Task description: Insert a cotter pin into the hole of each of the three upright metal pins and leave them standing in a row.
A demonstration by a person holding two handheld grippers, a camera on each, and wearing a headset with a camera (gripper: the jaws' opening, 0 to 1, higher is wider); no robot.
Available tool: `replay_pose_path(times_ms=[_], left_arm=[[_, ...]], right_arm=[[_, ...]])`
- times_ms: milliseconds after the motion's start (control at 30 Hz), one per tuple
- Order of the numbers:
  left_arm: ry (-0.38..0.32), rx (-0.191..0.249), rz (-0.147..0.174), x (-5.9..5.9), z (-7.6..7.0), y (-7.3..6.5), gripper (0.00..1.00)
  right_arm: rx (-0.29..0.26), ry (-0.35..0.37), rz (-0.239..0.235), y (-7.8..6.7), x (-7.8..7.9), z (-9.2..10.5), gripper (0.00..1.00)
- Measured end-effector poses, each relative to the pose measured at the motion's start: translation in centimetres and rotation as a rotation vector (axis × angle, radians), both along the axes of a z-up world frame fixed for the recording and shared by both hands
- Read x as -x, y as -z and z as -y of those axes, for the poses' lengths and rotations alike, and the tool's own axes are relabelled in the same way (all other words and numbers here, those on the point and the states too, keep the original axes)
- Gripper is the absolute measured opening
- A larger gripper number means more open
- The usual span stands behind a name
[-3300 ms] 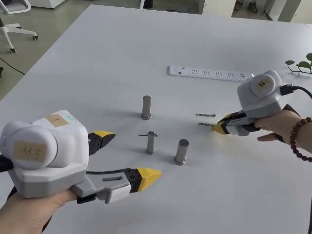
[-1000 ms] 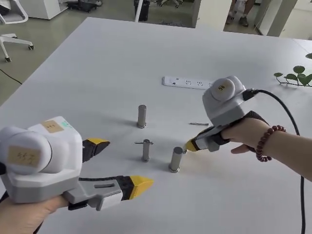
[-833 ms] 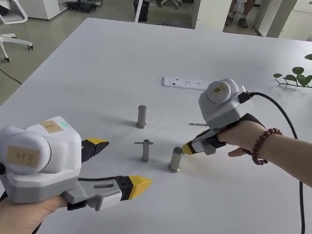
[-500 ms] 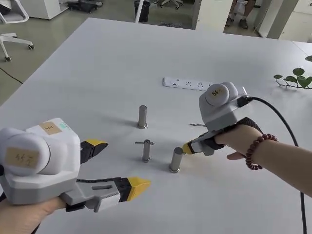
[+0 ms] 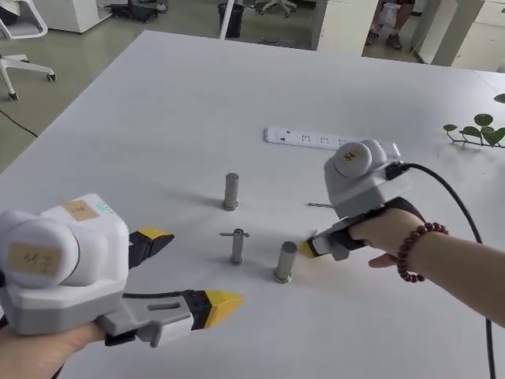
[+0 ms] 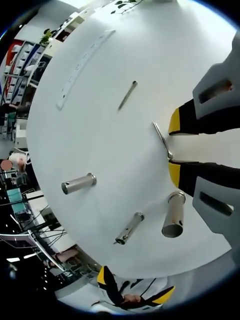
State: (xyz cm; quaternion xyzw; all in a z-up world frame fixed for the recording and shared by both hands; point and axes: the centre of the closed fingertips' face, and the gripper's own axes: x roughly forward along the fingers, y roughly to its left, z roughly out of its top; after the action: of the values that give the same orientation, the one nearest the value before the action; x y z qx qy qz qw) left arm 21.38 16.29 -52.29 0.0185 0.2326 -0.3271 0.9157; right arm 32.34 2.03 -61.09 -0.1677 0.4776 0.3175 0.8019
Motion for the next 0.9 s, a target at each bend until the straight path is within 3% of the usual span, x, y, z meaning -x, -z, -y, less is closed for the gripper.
replay_pose_path(times_ms=[167, 267, 367, 633, 733, 800, 900], left_arm=[[0.002, 0.0, 0.0, 0.0, 0.1, 0.0, 0.71], [0.002, 0.002, 0.001, 0.1, 0.1, -0.1, 0.71], [0.002, 0.001, 0.001, 0.1, 0.0, 0.0, 0.71], [-0.003, 0.001, -0.001, 0.1, -0.2, 0.1, 0.71], [-0.006, -0.002, 0.0, 0.0, -0.4, 0.1, 0.71], [-0.007, -0.002, 0.002, -0.1, -0.5, 0.1, 0.71], [-0.007, -0.002, 0.003, -0.1, -0.6, 0.0, 0.71]], right_arm=[[0.029, -0.012, 0.004, 0.2, 0.1, 0.6, 0.09], [0.026, -0.01, -0.003, 0.2, 0.3, 0.7, 0.12], [-0.014, 0.033, -0.01, 0.1, 0.4, 0.2, 0.15], [-0.026, 0.119, -0.007, -0.1, -0.4, -0.1, 0.14], [0.004, 0.108, 0.0, 0.0, -0.6, 0.0, 0.11], [0.05, 0.043, 0.032, -0.1, -0.8, 0.3, 0.08], [0.051, 0.057, 0.025, -0.1, -0.6, 0.3, 0.06]])
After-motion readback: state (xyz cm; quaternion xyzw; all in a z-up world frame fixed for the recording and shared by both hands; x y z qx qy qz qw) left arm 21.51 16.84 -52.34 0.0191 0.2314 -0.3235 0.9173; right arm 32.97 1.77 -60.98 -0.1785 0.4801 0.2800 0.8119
